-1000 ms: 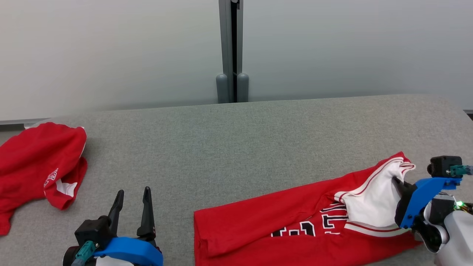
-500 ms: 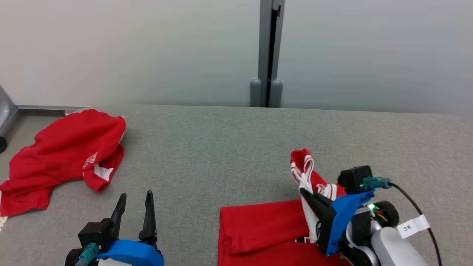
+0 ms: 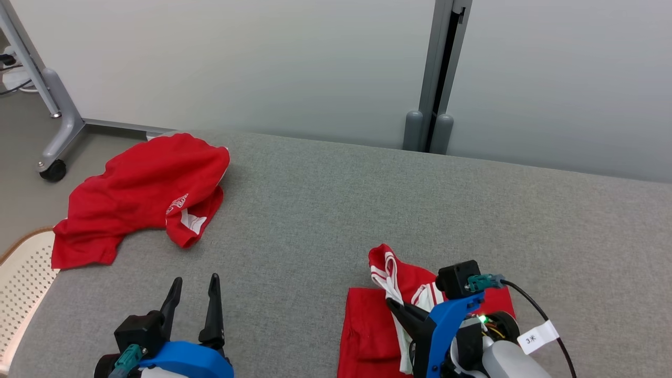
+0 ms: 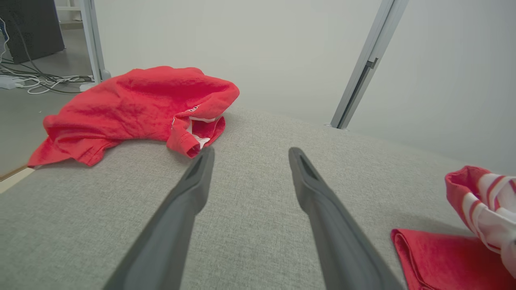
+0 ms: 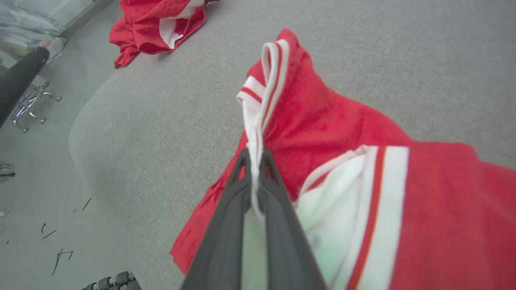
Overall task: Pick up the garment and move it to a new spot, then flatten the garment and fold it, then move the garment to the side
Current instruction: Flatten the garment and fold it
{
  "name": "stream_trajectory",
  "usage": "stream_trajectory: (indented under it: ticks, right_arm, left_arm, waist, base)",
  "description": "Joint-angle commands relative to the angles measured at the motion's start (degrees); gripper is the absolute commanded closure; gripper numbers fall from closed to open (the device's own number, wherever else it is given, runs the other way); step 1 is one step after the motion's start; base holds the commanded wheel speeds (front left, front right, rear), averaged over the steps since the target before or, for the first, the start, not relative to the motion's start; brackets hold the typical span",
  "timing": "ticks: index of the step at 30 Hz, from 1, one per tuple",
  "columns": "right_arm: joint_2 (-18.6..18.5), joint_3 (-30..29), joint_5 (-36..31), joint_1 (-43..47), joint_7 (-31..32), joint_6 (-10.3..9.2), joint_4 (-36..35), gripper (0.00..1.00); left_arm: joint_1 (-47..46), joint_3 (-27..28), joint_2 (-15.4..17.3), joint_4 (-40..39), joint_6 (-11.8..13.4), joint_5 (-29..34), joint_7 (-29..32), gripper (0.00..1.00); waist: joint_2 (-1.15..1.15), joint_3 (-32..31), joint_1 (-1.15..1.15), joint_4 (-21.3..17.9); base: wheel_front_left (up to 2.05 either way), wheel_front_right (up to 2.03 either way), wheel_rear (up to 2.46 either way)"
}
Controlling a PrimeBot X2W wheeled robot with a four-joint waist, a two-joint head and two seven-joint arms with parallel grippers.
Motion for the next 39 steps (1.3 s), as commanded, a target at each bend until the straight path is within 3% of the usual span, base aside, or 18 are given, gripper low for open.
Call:
stream_trajectory:
  ticks: [1, 8, 9, 10, 11, 18, 25, 31, 32, 33, 34, 39]
  right_arm:
    - [0.32, 0.83, 1.07, -1.33, -1.37, 0.01, 1.43, 1.00]
    - [0.66, 7.12, 6.49, -4.55, -5.39, 0.01, 7.10, 0.97]
    - [0.68, 8.06, 8.46, -4.86, -6.20, 0.01, 7.14, 0.53]
    - [0.57, 8.89, 9.45, -5.38, -7.06, 0.01, 7.36, 0.03]
    - [0.56, 9.90, 10.44, -6.02, -8.03, 0.01, 7.38, 0.00]
    - [-0.09, 12.07, 16.15, -9.02, -14.26, 0.01, 6.48, 0.00]
    - [-8.09, 6.10, 17.20, -8.61, -24.58, 0.01, 2.87, 0.00]
    - [-13.02, 0.03, 14.26, -5.81, -26.29, 0.01, 6.75, 0.02]
    - [-13.14, -0.46, 14.08, -5.53, -25.95, 0.01, 7.55, 0.53]
    - [-13.35, -0.86, 13.71, -5.29, -25.70, 0.01, 8.29, 0.70]
    - [-13.26, -1.19, 13.78, -5.06, -25.36, 0.01, 9.00, 1.00]
    - [-9.64, -1.72, 19.57, -4.39, -20.24, 0.01, 10.22, 1.00]
  left_arm:
    - [-0.59, 0.05, 0.35, 0.16, -0.24, 0.24, -0.25, 0.00]
    - [-0.92, 0.31, 0.43, 0.66, -0.35, 0.31, -0.25, 0.00]
    - [-0.98, 0.27, 0.41, 0.73, -0.36, 0.32, -0.25, 0.00]
    - [-1.01, 0.28, 0.39, 0.82, -0.37, 0.27, -0.25, 0.00]
    - [-1.05, 0.32, 0.35, 0.84, -0.38, 0.19, -0.25, 0.00]
    - [-0.88, 0.94, 0.24, 0.81, -0.42, 0.12, -0.25, 0.00]
    - [-0.16, 1.62, 0.00, 0.41, -0.43, 0.18, -0.25, 0.00]
    - [0.04, 1.94, -0.26, -0.11, -0.46, 0.48, -0.25, 0.00]
    - [0.04, 1.95, -0.29, -0.18, -0.46, 0.51, -0.25, 0.00]
    - [0.04, 1.98, -0.25, -0.21, -0.47, 0.52, -0.25, 0.00]
    - [0.01, 1.95, -0.28, -0.24, -0.47, 0.52, -0.25, 0.00]
    - [-0.44, 1.86, -0.45, -0.11, -0.45, 0.43, -0.25, 0.00]
  waist:
    - [0.00, 0.13, 0.00, 0.19]
    - [0.00, 0.43, 0.00, -0.47]
    - [0.00, 0.49, 0.00, -0.62]
    - [0.00, 0.52, 0.00, -0.84]
    - [0.00, 0.57, 0.00, -1.09]
    - [0.00, 0.68, 0.00, -2.85]
    - [0.00, 0.32, 0.00, -4.41]
    - [0.00, 0.24, 0.00, -5.11]
    - [0.00, 0.29, 0.00, -5.18]
    - [0.00, 0.34, 0.00, -5.22]
    - [0.00, 0.39, 0.00, -5.27]
    - [0.00, 0.54, 0.00, -5.34]
  base:
    - [0.00, 0.00, 0.00]
    - [0.00, 0.00, 0.00]
    - [0.00, 0.00, 0.00]
    - [0.00, 0.00, 0.00]
    - [0.00, 0.00, 0.00]
    - [0.00, 0.00, 0.00]
    - [0.00, 0.00, 0.00]
    - [0.00, 0.00, 0.00]
    - [0.00, 0.00, 0.00]
    - [0.00, 0.00, 0.00]
    - [0.00, 0.00, 0.00]
    - [0.00, 0.00, 0.00]
